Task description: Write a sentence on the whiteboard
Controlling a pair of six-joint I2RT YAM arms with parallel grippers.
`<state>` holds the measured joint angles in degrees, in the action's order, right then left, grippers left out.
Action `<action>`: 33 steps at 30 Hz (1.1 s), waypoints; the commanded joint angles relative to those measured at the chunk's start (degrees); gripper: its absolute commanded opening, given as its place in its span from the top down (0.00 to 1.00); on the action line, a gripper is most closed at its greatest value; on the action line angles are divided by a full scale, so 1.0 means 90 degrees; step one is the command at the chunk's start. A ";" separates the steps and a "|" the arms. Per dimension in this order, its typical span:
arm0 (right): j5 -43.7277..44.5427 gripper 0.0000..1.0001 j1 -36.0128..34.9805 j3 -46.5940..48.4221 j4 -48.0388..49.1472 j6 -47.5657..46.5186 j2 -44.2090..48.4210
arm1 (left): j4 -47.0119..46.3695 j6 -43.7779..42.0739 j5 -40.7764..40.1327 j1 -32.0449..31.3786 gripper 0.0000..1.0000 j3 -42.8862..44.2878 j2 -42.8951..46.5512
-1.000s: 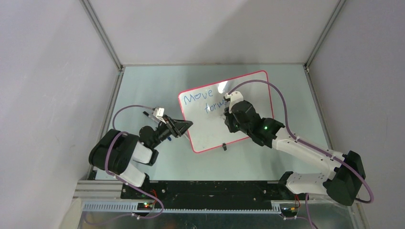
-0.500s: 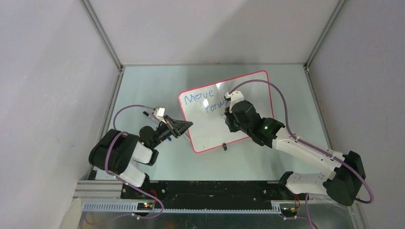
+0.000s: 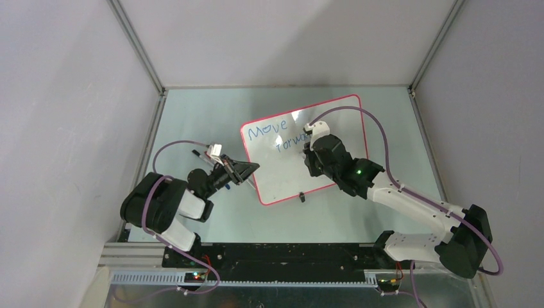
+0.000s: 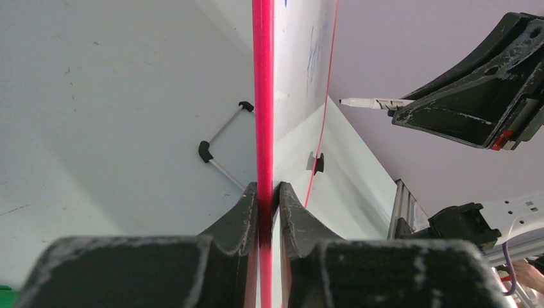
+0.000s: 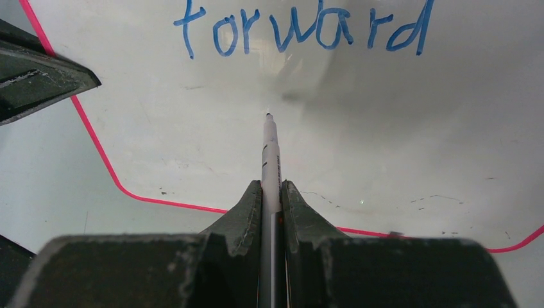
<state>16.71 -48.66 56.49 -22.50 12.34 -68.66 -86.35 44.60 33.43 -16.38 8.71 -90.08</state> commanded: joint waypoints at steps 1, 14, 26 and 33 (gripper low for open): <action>0.0119 1.00 0.0019 0.0192 0.0057 -0.0025 0.0130 | -0.0162 -0.0239 -0.0071 -0.0059 1.00 0.0171 -0.0091; -0.0040 1.00 0.0041 0.0325 0.0054 -0.0005 -0.0060 | -0.0162 -0.0238 -0.0081 -0.0055 1.00 0.0163 -0.0084; 0.0028 1.00 0.0086 0.0542 -0.0004 -0.0003 -0.0365 | -0.0164 -0.0258 -0.0083 -0.0074 1.00 0.0140 -0.0057; 0.0101 1.00 0.0108 0.0540 -0.0008 0.0002 -0.0386 | -0.0162 -0.0268 -0.0084 -0.0071 1.00 0.0137 -0.0052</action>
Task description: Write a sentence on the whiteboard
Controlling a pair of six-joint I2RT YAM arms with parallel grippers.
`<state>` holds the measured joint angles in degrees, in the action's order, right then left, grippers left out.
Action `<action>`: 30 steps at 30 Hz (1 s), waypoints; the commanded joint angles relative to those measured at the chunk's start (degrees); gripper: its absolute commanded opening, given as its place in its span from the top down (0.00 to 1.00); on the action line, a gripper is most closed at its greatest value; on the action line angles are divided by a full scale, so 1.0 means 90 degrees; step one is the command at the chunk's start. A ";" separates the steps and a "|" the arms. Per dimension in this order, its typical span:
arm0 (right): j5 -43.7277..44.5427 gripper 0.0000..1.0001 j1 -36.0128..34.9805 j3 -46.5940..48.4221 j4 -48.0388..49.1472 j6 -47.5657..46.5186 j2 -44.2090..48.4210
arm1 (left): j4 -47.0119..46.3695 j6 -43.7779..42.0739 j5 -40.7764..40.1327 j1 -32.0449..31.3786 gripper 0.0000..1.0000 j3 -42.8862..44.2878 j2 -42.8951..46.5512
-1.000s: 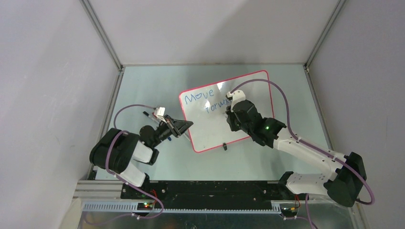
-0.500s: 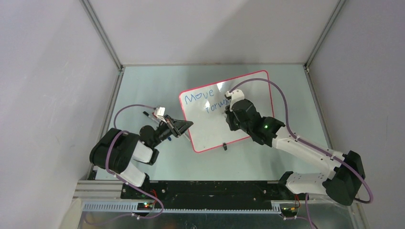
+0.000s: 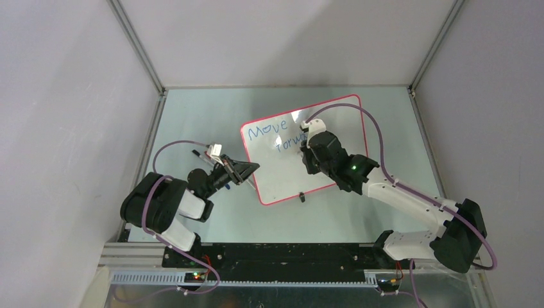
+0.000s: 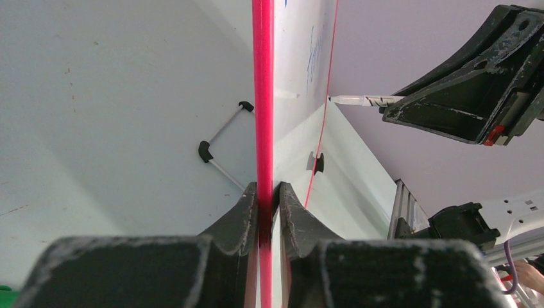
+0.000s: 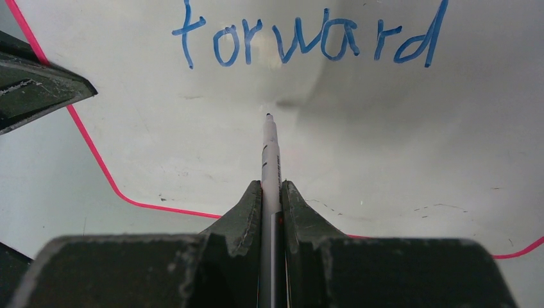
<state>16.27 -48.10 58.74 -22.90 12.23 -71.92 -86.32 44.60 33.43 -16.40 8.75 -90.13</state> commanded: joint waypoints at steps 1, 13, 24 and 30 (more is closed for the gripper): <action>0.0153 1.00 0.0048 0.0295 0.0035 0.0016 -0.0023 | -0.0162 -0.0268 -0.0083 -0.0064 1.00 0.0131 -0.0046; 0.0136 1.00 0.0076 0.0295 0.0034 0.0026 -0.0017 | -0.0164 -0.0268 -0.0082 -0.0081 1.00 0.0146 -0.0053; 0.0122 1.00 0.0082 0.0296 0.0023 0.0065 -0.0030 | -0.0164 -0.0287 -0.0096 -0.0082 1.00 0.0132 -0.0044; 0.0119 1.00 0.0087 0.0298 0.0019 0.0060 -0.0003 | -0.0164 -0.0297 -0.0105 -0.0097 1.00 0.0140 -0.0033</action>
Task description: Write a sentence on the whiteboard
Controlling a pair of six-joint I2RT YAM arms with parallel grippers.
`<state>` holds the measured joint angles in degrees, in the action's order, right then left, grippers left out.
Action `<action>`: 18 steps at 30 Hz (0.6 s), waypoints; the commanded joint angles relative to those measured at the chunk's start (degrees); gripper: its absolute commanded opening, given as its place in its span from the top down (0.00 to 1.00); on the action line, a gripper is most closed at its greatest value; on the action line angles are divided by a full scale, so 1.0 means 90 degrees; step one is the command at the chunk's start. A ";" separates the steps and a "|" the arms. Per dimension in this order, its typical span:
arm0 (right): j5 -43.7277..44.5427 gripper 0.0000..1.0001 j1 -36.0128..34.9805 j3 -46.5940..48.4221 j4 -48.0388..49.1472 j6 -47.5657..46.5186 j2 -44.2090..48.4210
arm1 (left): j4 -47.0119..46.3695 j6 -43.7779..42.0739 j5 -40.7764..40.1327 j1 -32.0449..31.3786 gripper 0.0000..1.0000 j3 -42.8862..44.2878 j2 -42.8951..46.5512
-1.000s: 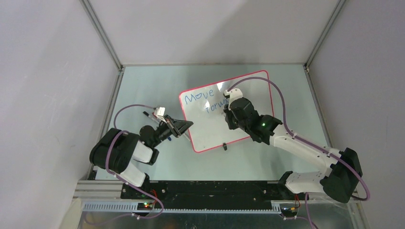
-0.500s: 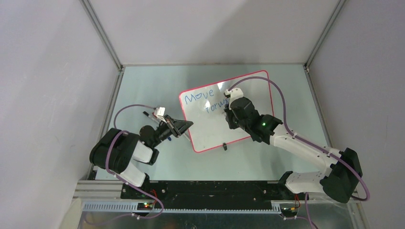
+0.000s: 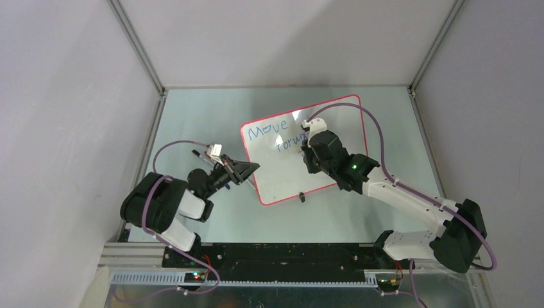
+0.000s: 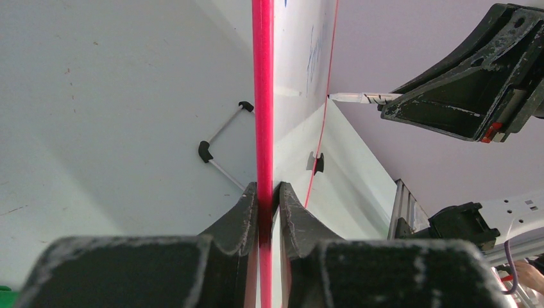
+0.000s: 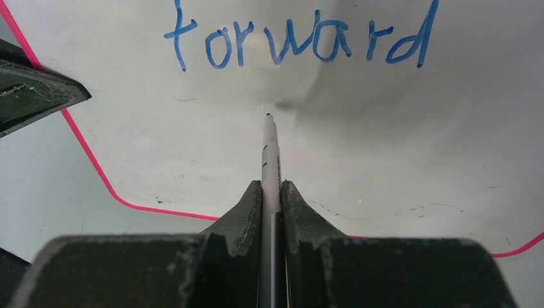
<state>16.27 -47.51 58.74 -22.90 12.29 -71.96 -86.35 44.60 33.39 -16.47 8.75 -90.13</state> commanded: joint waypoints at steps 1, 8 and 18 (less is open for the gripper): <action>0.0121 1.00 0.0023 0.0294 0.0017 0.0046 0.0006 | -0.0162 -0.0297 -0.0098 -0.0086 1.00 0.0140 -0.0034; 0.0130 1.00 0.0026 0.0298 0.0018 0.0054 0.0000 | -0.0162 -0.0307 -0.0098 -0.0102 1.00 0.0121 -0.0025; 0.0099 1.00 0.0034 0.0294 0.0053 0.0043 -0.0082 | -0.0161 -0.0307 -0.0104 -0.0100 1.00 0.0126 -0.0021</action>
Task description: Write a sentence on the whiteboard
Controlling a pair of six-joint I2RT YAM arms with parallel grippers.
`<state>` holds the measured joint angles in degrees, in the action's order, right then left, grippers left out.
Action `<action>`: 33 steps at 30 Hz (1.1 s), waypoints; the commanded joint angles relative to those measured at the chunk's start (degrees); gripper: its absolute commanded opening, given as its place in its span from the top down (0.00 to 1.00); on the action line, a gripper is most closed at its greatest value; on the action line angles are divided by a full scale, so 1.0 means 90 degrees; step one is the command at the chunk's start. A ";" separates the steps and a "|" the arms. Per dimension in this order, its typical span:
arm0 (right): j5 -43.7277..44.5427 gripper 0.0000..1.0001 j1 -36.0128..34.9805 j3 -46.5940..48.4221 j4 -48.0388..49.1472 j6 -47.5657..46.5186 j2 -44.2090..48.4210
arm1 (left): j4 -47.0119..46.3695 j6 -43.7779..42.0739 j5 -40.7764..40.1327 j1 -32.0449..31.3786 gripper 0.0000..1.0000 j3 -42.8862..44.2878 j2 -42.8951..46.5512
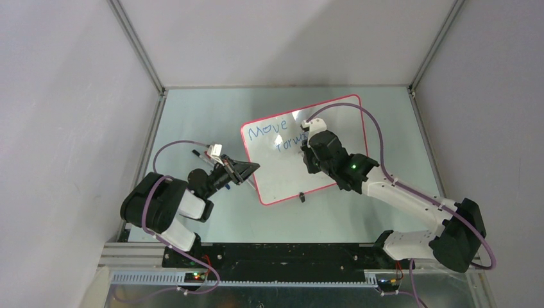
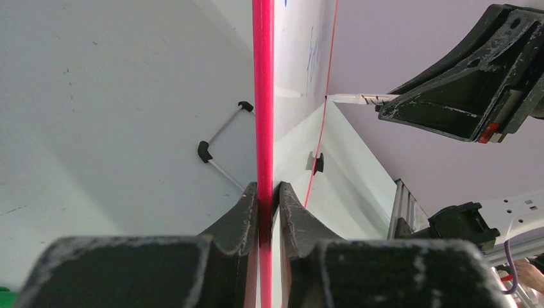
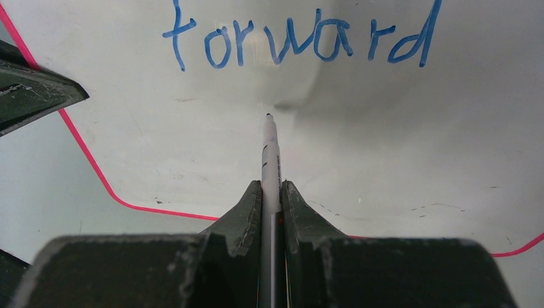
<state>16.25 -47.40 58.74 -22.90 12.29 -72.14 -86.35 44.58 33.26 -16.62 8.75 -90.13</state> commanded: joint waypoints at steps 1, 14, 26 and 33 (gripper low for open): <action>0.0105 1.00 0.0022 0.0298 0.0051 0.0046 -0.0068 | -0.0162 -0.0305 -0.0086 -0.0085 1.00 0.0122 -0.0024; 0.0067 1.00 0.0164 0.0297 0.0178 0.0013 -0.0096 | -0.0158 -0.0307 -0.0091 -0.0092 1.00 0.0121 0.0003; 0.0024 1.00 0.0248 0.0297 0.0177 0.0022 -0.0268 | -0.0161 -0.0314 -0.0079 -0.0090 1.00 0.0122 0.0012; 0.0066 1.00 0.0247 0.0294 -0.0020 0.0107 -0.0242 | -0.0161 -0.0314 -0.0087 -0.0095 1.00 0.0113 0.0031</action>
<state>16.14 -45.34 58.96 -22.68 12.36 -74.15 -86.32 44.58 33.15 -16.67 8.75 -90.13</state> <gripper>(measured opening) 0.158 0.154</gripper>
